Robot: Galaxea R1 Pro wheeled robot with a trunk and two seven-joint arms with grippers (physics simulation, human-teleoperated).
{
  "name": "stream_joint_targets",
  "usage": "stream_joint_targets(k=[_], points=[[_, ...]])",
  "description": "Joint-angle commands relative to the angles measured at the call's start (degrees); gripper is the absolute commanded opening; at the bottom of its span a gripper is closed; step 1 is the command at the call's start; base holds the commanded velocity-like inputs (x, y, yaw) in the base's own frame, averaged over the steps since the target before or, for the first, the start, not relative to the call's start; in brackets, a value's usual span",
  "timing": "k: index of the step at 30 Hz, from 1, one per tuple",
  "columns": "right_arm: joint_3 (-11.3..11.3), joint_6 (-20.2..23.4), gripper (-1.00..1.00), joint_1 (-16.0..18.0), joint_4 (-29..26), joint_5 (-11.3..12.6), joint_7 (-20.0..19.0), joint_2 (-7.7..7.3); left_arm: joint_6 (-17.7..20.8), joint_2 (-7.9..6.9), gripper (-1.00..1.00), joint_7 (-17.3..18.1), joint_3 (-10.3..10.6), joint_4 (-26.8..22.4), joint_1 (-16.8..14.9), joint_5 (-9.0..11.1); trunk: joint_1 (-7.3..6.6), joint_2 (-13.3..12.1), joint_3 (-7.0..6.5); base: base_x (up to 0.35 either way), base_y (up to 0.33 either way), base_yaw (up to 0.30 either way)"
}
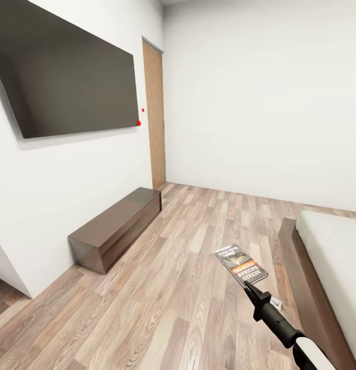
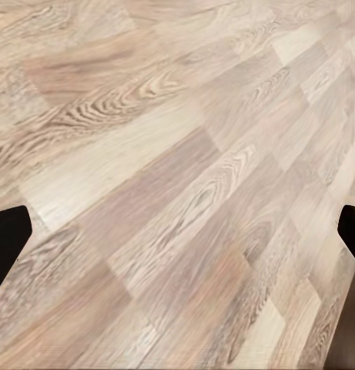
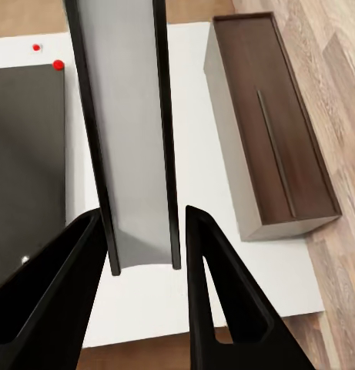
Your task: In the bedroom, move the book from the bed onto either nightstand, and place the two sandals side by side next to the bed.
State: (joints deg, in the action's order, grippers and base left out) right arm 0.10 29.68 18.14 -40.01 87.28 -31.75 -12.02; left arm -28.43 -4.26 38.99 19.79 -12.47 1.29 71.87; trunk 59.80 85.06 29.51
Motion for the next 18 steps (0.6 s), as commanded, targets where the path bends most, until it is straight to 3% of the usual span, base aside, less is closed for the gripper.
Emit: stream_joint_targets(k=[1, 18], points=[[-0.01, 0.49, -1.0, 0.05, 0.02, 0.69, 0.02, -0.01, -0.22, -0.05, 1.0, 0.03, 0.49, -0.1, 0.02, 0.56, 0.02, 0.02, 0.04, 0.229, 0.0, -0.277], [-0.01, 0.55, -1.0, 0.05, 0.02, 0.7, 0.02, 0.0, -0.22, -0.07, 1.0, -0.01, 0.51, -0.1, 0.02, 0.56, 0.02, 0.02, 0.04, 0.235, 0.0, -0.261]])
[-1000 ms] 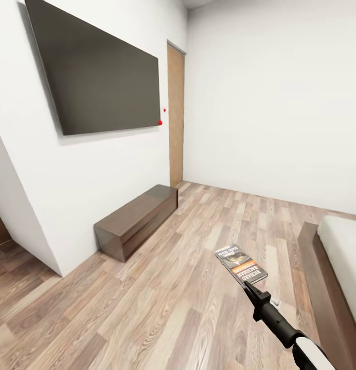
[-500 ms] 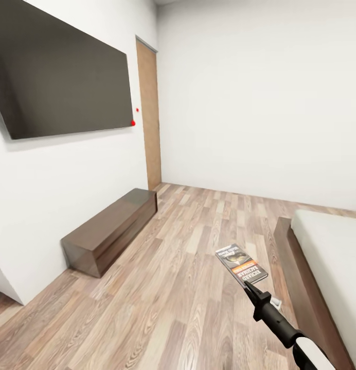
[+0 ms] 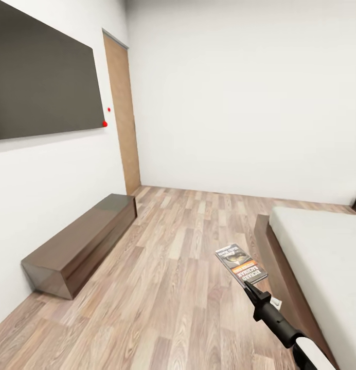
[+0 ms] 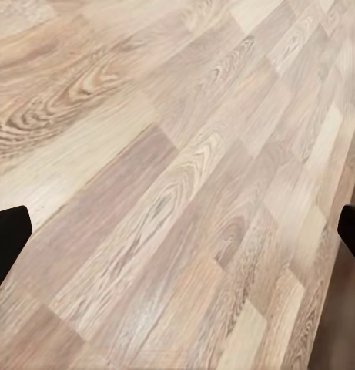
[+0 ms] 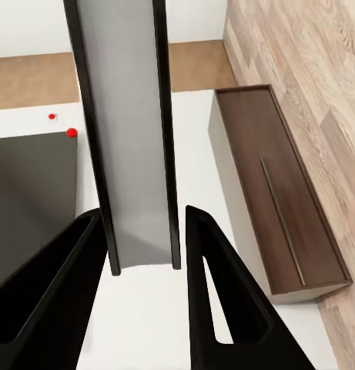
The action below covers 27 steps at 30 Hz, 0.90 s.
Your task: In the bedroom, move the book from the bed onto either nightstand, and place the two sandals side by side next to the bed.
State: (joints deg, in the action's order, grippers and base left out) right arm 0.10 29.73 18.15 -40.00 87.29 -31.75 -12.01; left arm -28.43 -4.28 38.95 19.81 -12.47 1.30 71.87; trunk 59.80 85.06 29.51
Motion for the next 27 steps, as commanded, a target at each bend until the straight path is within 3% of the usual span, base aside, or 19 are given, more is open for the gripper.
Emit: stream_joint_targets(k=[1, 27], points=[[-0.01, 0.5, -1.0, 0.05, 0.01, 0.69, 0.02, -0.02, -0.22, -0.04, 1.0, 0.05, 0.49, -0.1, 0.02, 0.55, 0.03, 0.02, 0.04, 0.258, 0.0, -0.117], [-0.01, 0.5, -1.0, 0.05, 0.01, 0.69, 0.02, -0.03, -0.22, -0.2, 1.0, 0.07, 0.49, -0.1, 0.02, 0.55, 0.03, 0.02, 0.04, 0.311, 0.0, -0.021]])
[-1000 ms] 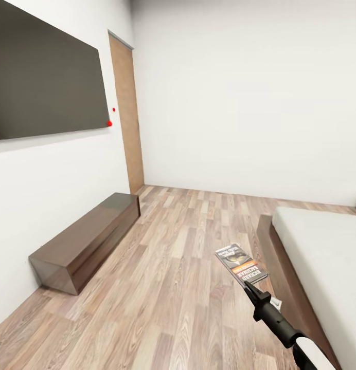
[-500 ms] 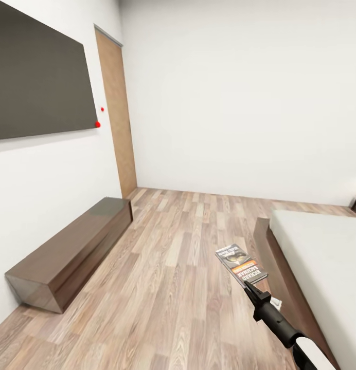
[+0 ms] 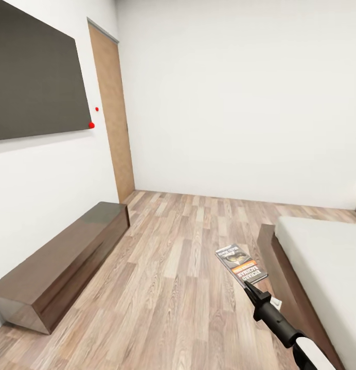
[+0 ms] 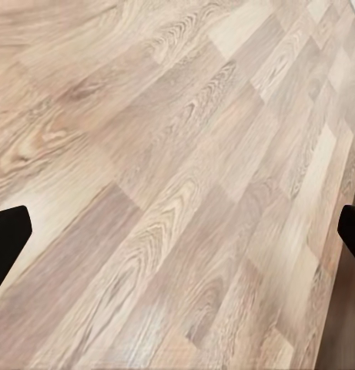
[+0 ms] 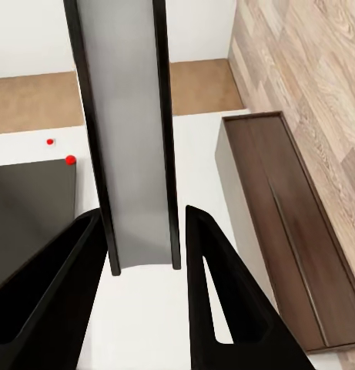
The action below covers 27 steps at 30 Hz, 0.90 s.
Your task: In the bedroom, move the book from the bed onto either nightstand, and place the two sandals side by side next to the bed.
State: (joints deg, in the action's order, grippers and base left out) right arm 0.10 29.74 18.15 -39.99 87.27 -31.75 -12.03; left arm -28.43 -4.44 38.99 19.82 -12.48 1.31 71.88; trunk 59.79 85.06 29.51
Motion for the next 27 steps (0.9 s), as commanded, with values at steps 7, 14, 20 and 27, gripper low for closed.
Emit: stream_joint_targets(k=[7, 14, 20, 27], points=[[-0.01, 0.5, -1.0, 0.04, 0.0, 0.71, 0.02, -0.01, -0.22, -0.08, 1.0, 0.04, 0.49, -0.09, 0.01, 0.54, 0.03, 0.02, 0.04, 0.336, 0.0, -0.14], [-0.01, 0.5, -1.0, 0.04, 0.0, 0.71, 0.02, -0.01, -0.22, -0.06, 1.0, 0.04, 0.49, -0.09, 0.01, 0.54, 0.03, 0.02, 0.04, 0.336, 0.0, -0.235], [-0.01, 0.5, -1.0, 0.04, 0.0, 0.71, 0.02, -0.01, -0.22, -0.07, 1.0, 0.04, 0.49, -0.09, 0.01, 0.54, 0.03, 0.02, 0.04, 0.336, 0.0, -0.263], [-0.01, 0.5, -1.0, 0.04, 0.0, 0.71, 0.02, -0.01, -0.22, -0.07, 1.0, 0.04, 0.49, -0.09, 0.01, 0.54, 0.03, 0.02, 0.04, 0.336, 0.0, -0.24]])
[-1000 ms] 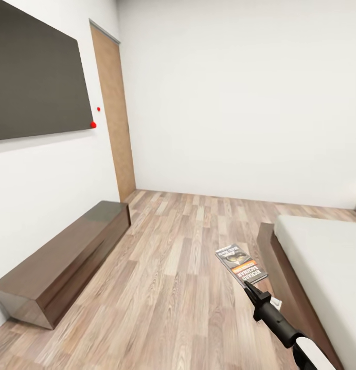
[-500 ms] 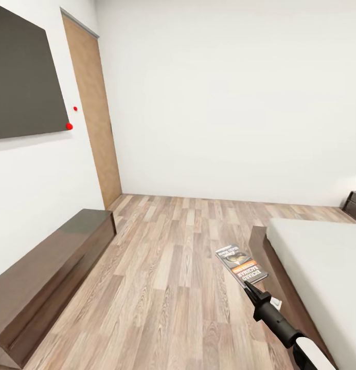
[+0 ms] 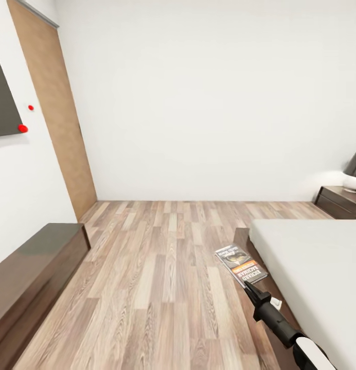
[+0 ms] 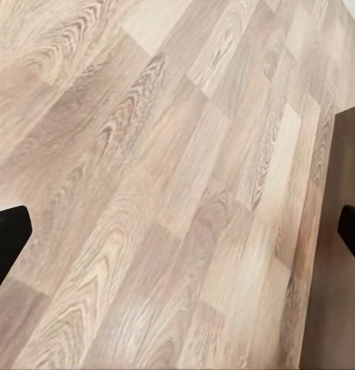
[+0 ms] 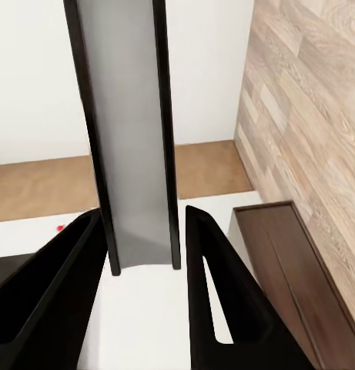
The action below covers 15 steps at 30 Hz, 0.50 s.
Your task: In the bedroom, move the book from the bed onto either nightstand, and place the two sandals side by side next to the bed.
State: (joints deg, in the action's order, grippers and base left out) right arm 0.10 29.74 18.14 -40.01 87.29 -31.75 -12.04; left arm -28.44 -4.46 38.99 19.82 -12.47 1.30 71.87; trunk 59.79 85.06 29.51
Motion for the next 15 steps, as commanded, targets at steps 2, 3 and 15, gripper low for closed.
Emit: stream_joint_targets(k=[2, 3, 15], points=[[-0.01, 0.5, -1.0, 0.05, 0.02, 0.69, 0.02, -0.01, -0.22, -0.05, 1.0, 0.03, 0.49, -0.1, 0.02, 0.55, 0.04, 0.02, 0.04, 0.336, 0.0, -0.192], [-0.01, 0.5, -1.0, 0.05, 0.02, 0.69, 0.02, -0.01, -0.22, -0.06, 1.0, 0.03, 0.49, -0.1, 0.02, 0.55, 0.04, 0.02, 0.04, 0.336, 0.0, -0.134], [-0.01, 0.5, -1.0, 0.05, 0.02, 0.69, 0.02, -0.01, -0.19, -0.1, 1.0, 0.03, 0.49, -0.1, 0.02, 0.55, 0.04, 0.02, 0.04, 0.336, 0.0, -0.044]])
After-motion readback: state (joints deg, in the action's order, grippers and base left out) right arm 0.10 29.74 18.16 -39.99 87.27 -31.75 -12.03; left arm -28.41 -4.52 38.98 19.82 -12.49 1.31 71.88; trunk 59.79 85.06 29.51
